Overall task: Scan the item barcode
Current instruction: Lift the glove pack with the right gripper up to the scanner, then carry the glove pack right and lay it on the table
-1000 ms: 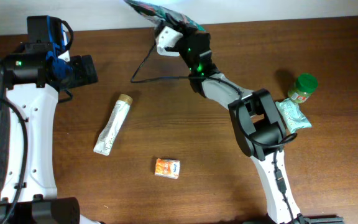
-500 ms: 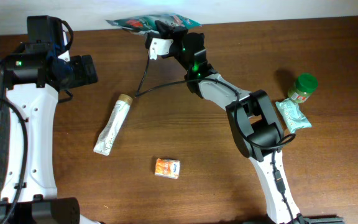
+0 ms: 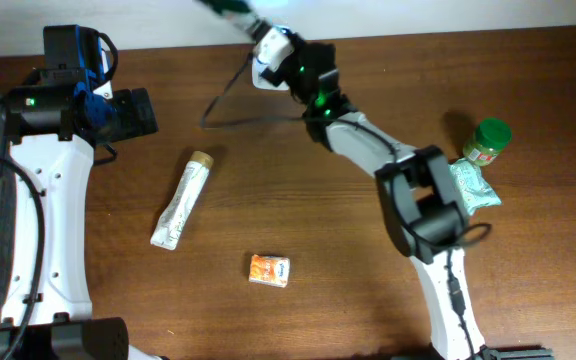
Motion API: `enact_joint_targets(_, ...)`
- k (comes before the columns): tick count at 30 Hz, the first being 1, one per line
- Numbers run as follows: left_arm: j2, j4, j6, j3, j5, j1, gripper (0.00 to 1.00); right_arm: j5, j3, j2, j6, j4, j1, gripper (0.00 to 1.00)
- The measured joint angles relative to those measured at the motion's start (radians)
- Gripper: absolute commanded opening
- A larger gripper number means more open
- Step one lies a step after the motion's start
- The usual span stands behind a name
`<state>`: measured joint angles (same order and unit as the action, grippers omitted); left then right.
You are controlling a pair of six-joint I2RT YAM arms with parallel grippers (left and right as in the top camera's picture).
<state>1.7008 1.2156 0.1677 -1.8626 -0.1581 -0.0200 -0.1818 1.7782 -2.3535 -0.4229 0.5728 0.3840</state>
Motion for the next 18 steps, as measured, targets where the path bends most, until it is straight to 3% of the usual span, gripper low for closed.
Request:
enact_joint_targets(3,0.0,0.0,0.0,0.0,0.0,0.0,0.99,0.004,0.006,0.158,0.159,-0.244,-0.047,0.04)
enact_joint_targets(10,0.0,0.0,0.0,0.0,0.0,0.0,0.99,0.064,0.024,0.475,0.257,-0.977,-0.078,0.04)
enact_joint_targets(11,0.0,0.0,0.0,0.0,0.0,0.0,0.99,0.098,0.024,0.53,0.267,-1.151,-0.076,0.04)
enact_joint_targets(18,0.0,0.001,0.0,0.0,0.0,0.0,0.99,0.134,0.011,0.595,0.368,-1.747,-0.164,0.04)
